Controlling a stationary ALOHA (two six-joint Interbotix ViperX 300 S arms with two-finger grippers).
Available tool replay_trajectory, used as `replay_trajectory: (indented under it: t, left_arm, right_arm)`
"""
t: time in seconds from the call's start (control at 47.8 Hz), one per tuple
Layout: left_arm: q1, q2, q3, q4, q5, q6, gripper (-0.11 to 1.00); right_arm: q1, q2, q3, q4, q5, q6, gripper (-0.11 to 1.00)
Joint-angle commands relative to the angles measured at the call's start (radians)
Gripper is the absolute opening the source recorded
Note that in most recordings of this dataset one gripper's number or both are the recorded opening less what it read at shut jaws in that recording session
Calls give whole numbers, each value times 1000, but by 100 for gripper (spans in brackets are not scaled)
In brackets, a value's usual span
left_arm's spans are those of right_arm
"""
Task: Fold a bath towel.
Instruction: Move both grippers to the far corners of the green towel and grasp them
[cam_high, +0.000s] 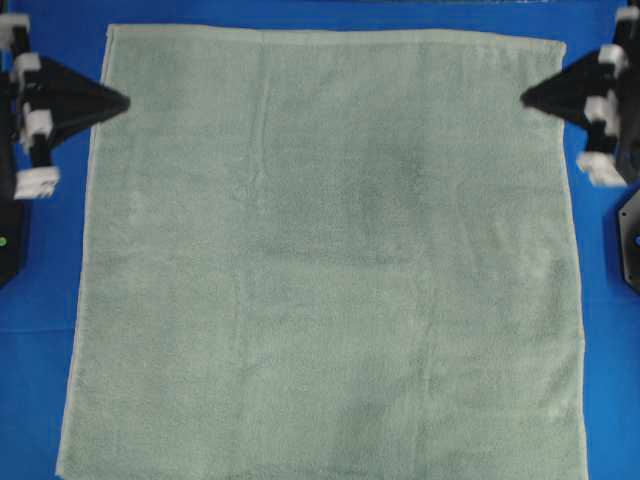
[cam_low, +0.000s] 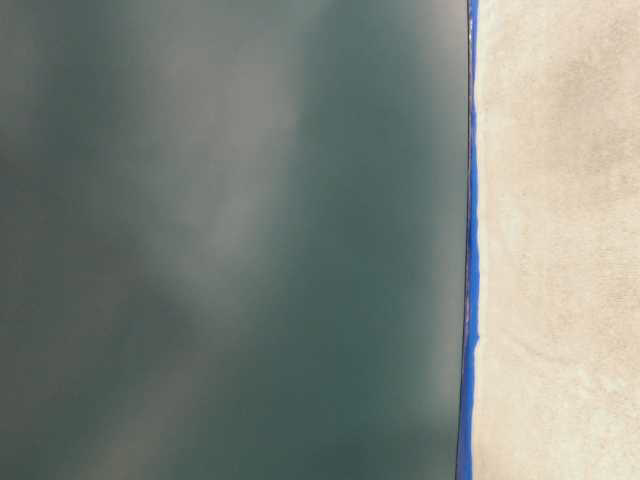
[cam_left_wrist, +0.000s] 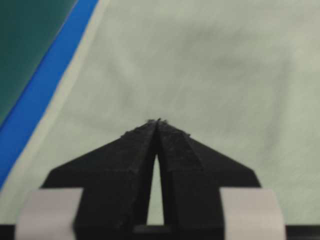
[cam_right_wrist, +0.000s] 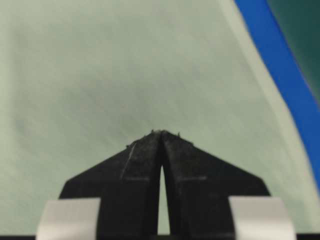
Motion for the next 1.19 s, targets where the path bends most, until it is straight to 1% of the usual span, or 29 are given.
replay_trajectory:
  t: [0.0,0.063,0.084,0.147,0.23,0.272,0.293,0.335,0.398,0.44,0.565,0.712,0.774,0.858,0.963,1.088,1.172]
  left_arm:
    - [49,74,-63,3,55,67,9]
    - [69,123,-84,3,72,121,26]
    - [77,140,-91,3,80,133,33]
    - [106,201,-118,8,97,149,54]
    - [150,278,-155,17,141,181,76]
    - [175,330,-187,18,186,218,85]
    - [184,351,-204,18,204,236,87]
    - [202,396,-235,17,238,270,88]
    - [225,462,-281,15,273,311,86]
    - [249,509,-314,15,288,339,86]
    - [319,632,-368,15,287,405,87]
    - [387,744,-377,11,265,471,87]
    - [411,781,-376,11,255,486,87]
    - [439,825,-373,9,227,508,87]
    - [456,865,-354,6,163,529,87]
    - [457,919,-324,6,55,554,87]
    - [457,943,-319,6,21,565,87]
  right_arm:
    - [-60,64,-49,-21,64,-25,1]
    - [-103,118,-66,-28,94,-67,3]
    - [-115,133,-71,-29,100,-81,7]
    - [-146,178,-84,-29,115,-130,25]
    - [-192,242,-117,-25,137,-210,52]
    - [-215,272,-132,-21,144,-242,60]
    - [-225,287,-141,-18,149,-258,59]
    - [-255,327,-167,-8,160,-296,56]
    - [-291,377,-199,8,175,-337,51]
    - [-314,413,-221,18,187,-364,51]
    - [-376,522,-268,61,202,-456,53]
    - [-440,644,-287,129,201,-554,53]
    - [-466,686,-287,147,198,-588,53]
    - [-495,732,-285,164,178,-621,53]
    - [-515,776,-276,170,124,-655,53]
    - [-528,810,-273,170,69,-675,53]
    - [-537,830,-272,170,43,-683,53]
